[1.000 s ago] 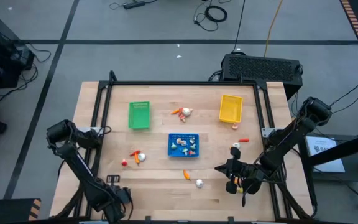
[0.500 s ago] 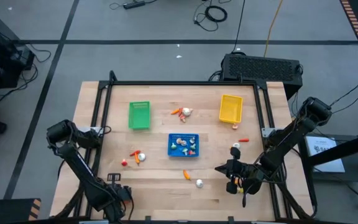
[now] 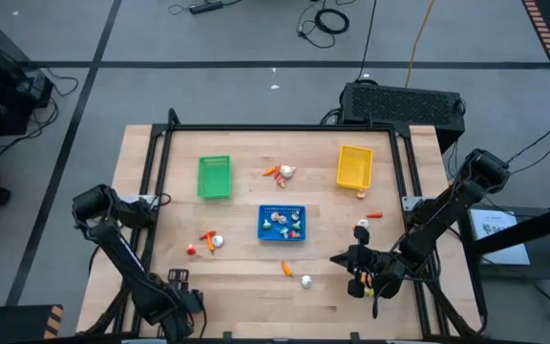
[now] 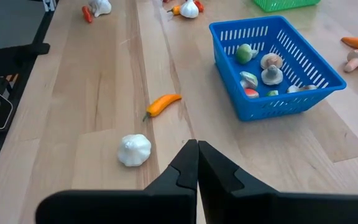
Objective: Sort produce into baskets
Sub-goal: Put the brown mushroom into the blue bin
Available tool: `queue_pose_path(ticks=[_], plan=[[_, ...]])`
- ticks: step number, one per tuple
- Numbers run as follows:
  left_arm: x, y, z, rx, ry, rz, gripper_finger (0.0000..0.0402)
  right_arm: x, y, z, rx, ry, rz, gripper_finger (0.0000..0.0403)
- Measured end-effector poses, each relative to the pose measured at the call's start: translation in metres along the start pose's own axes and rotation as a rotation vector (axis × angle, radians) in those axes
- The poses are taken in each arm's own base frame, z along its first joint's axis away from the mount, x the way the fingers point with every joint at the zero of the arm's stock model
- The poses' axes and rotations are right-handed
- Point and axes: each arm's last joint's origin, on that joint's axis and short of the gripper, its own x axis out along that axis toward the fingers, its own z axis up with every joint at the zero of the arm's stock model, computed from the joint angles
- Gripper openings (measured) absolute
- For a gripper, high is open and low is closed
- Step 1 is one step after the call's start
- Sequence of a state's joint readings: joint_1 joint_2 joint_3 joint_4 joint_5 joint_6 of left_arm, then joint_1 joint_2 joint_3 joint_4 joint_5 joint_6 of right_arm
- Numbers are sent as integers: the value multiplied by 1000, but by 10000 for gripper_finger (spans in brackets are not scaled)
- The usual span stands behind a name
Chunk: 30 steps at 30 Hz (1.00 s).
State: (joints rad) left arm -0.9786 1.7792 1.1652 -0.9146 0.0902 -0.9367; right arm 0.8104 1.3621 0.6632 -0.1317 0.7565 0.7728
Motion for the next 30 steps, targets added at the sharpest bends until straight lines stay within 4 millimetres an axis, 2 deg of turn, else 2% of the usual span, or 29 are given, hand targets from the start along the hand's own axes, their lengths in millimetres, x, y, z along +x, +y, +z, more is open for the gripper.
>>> queue_pose_path(ticks=[9, 18, 24, 30], plan=[[27, 0, 9, 6, 73, 41, 251, 0, 0, 0, 1, 0, 0, 0], [27, 6, 19, 52, 64, 24, 249, 0, 0, 0, 1, 0, 1, 0], [26, 14, 29, 37, 102, -24, 207, 0, 0, 0, 1, 0, 1, 0], [26, 15, 31, 40, 127, -50, 169, 0, 0, 0, 1, 3, 3, 0]])
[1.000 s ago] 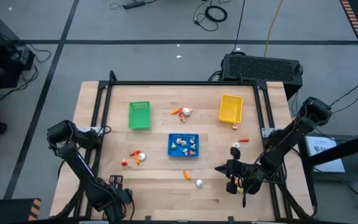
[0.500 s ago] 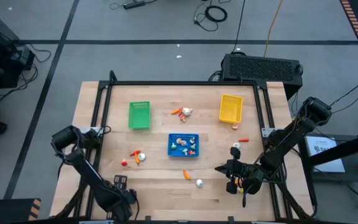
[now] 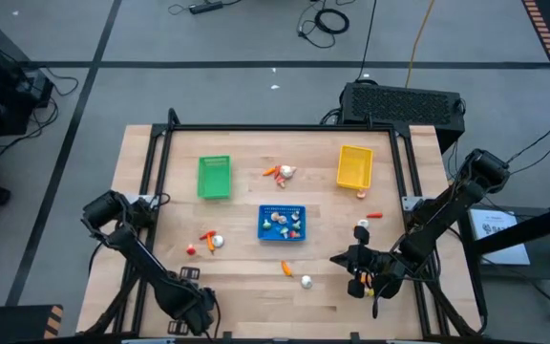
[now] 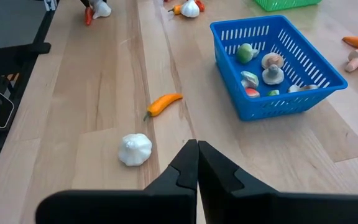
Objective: Sort produce into baskets
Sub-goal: Put the brown mushroom into the blue bin
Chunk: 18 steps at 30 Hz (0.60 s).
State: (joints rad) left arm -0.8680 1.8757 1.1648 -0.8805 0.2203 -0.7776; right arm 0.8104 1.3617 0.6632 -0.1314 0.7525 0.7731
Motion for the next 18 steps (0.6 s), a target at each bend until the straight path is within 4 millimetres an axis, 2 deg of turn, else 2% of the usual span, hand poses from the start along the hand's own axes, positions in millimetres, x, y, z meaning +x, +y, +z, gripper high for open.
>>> queue_pose_path(ticks=[13, 18], plan=[[0, 2, 0, -8, 19, -7, 116, 0, 0, 0, 7, 0, 0, 0], [-6, 13, -3, -80, 93, 63, 107, 0, 0, 0, 9, 0, 0, 0]])
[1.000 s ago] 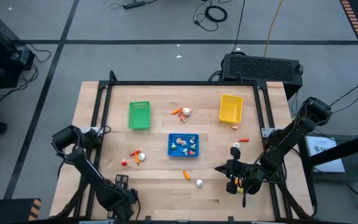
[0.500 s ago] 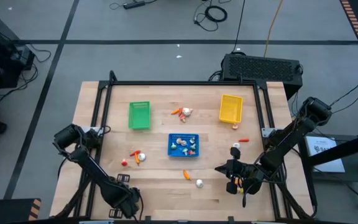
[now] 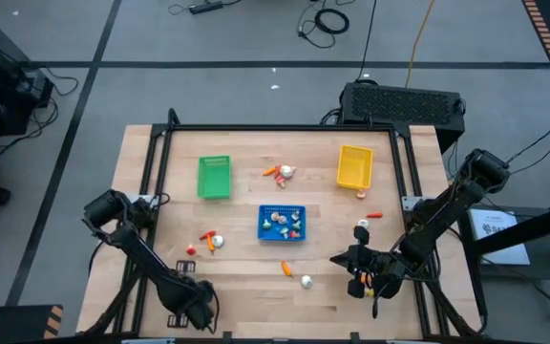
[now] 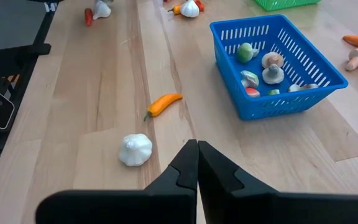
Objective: Sort produce into baskets
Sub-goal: Put the brown mushroom into the blue bin
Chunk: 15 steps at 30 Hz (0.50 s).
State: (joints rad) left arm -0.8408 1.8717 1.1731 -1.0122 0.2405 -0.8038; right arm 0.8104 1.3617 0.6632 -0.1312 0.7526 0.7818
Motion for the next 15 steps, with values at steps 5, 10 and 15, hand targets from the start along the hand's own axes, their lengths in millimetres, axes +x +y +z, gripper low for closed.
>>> queue_pose_path(ticks=[5, 10, 15], plan=[[-29, 17, -3, -50, 45, 63, 106, 0, 0, 0, 0, 0, 0, 0], [-64, 33, 9, -24, -164, 103, 106, 0, 0, 0, 0, 0, 0, 0], [-88, 62, 43, -27, -474, 190, 106, 0, 0, 0, 0, -1, -1, 0]])
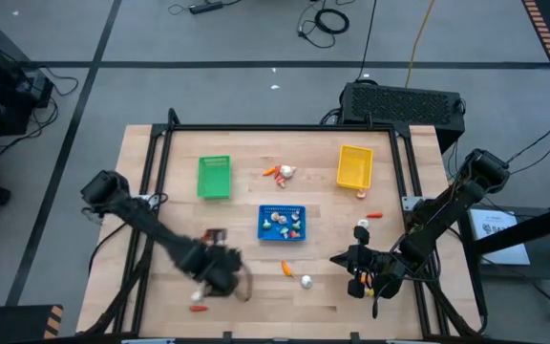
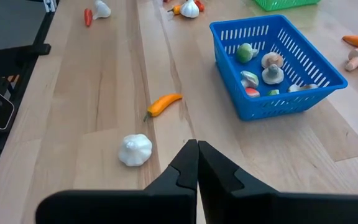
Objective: Sort produce into baskets
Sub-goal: Put the brown mushroom into the blue bin, then put the orange mushroom into the blue bin
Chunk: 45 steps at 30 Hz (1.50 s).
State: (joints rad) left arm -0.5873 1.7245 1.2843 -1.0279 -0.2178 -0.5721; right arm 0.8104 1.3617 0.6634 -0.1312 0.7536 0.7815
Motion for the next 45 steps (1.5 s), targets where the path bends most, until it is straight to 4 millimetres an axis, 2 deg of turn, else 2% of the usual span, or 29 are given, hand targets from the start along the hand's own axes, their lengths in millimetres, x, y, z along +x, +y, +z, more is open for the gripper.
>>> queue_pose_path(ticks=[5, 8, 11, 15, 20, 28, 33, 36, 39, 45], plan=[[13, 33, 55, -26, -295, -18, 105, 0, 0, 0, 5, 0, 0, 0], [23, 54, 81, -51, -421, -22, 105, 0, 0, 0, 15, 2, 2, 0], [31, 77, 97, -89, -486, -1, 105, 0, 1, -1, 15, 28, 28, 0], [40, 101, 103, -148, -465, -4, 105, 0, 2, -2, 14, 55, 54, 0], [48, 109, 106, -177, -443, -87, 111, 0, 1, -3, 0, 66, 47, 0], [49, 107, 104, -160, -443, 28, 179, 0, 0, -3, -2, 67, 46, 0], [50, 107, 102, -173, -414, -19, 201, 0, 1, -3, 2, 66, 46, 0], [39, 110, 95, -175, -340, -21, 203, 0, 1, -3, 4, 65, 47, 0], [17, 109, 82, -207, -259, -30, 203, 0, 1, -3, 7, 64, 48, 0], [-8, 80, 36, -243, -12, -29, 203, 0, 1, -3, 7, 65, 47, 0]])
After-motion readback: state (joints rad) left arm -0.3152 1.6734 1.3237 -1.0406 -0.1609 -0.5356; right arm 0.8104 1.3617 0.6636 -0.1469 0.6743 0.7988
